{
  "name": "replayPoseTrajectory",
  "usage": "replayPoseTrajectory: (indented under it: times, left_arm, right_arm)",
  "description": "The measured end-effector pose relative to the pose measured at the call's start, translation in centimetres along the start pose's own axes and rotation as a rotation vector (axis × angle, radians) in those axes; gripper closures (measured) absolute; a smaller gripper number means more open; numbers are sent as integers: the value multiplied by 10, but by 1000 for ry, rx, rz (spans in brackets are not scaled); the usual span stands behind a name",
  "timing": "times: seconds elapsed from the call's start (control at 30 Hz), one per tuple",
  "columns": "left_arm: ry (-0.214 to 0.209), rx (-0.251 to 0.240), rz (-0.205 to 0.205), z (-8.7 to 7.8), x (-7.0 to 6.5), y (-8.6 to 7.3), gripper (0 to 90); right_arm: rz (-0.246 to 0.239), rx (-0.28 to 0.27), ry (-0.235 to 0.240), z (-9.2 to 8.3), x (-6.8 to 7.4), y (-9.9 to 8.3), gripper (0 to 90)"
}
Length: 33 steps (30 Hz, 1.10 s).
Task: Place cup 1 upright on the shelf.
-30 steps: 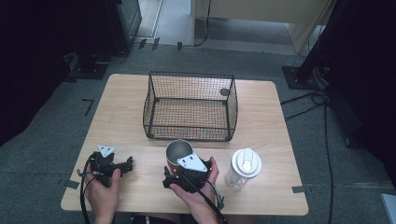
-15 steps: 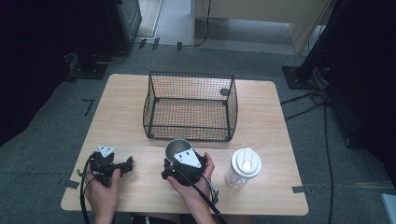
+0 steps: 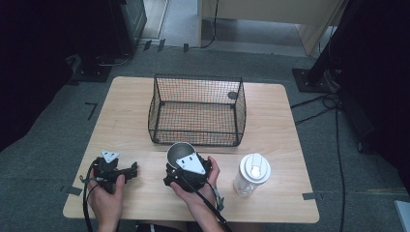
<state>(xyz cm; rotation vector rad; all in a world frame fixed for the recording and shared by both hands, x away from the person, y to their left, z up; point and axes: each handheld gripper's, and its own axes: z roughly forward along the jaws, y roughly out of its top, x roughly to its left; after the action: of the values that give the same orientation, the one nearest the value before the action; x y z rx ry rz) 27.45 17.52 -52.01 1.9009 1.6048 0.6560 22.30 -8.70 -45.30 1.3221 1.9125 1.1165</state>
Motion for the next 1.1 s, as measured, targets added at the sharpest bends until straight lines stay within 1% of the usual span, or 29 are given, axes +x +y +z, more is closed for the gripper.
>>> replayPoseTrajectory:
  times: [0.13,0.23,0.43,0.47,0.5,0.6,0.83,0.87,0.9,0.93,1.1]
  left_arm:
    - [0,0,0,0,0,0,4]
    - [0,-1,-1,0,0,0,4]
    - [0,-1,-1,0,0,0,4]
    - [0,-1,-1,0,0,0,4]
    - [0,0,-1,0,0,0,4]
    - [0,0,0,0,0,0,4]
    - [-1,1,0,0,0,0,4]
    - [-1,1,0,0,0,0,4]
    - [0,2,0,0,0,0,4]
    - [-1,1,0,0,0,0,4]
    - [-1,3,0,0,0,0,4]
  right_arm:
    - [-1,-15,9,-3,2,10,77]
    - [-6,-36,17,-6,3,18,77]
    - [-10,-61,21,-9,2,35,77]
    - [-10,-61,21,-9,2,35,77]
    - [-12,-76,21,-10,1,43,77]
    - [-14,-88,20,-11,0,52,77]
    - [-1,-119,12,-10,-4,75,77]
    - [-1,-119,12,-10,-4,75,77]
    - [2,-125,7,-8,-5,82,77]
    - [5,-127,7,-8,-6,85,77]
    - [-2,-138,-5,-3,-8,100,77]
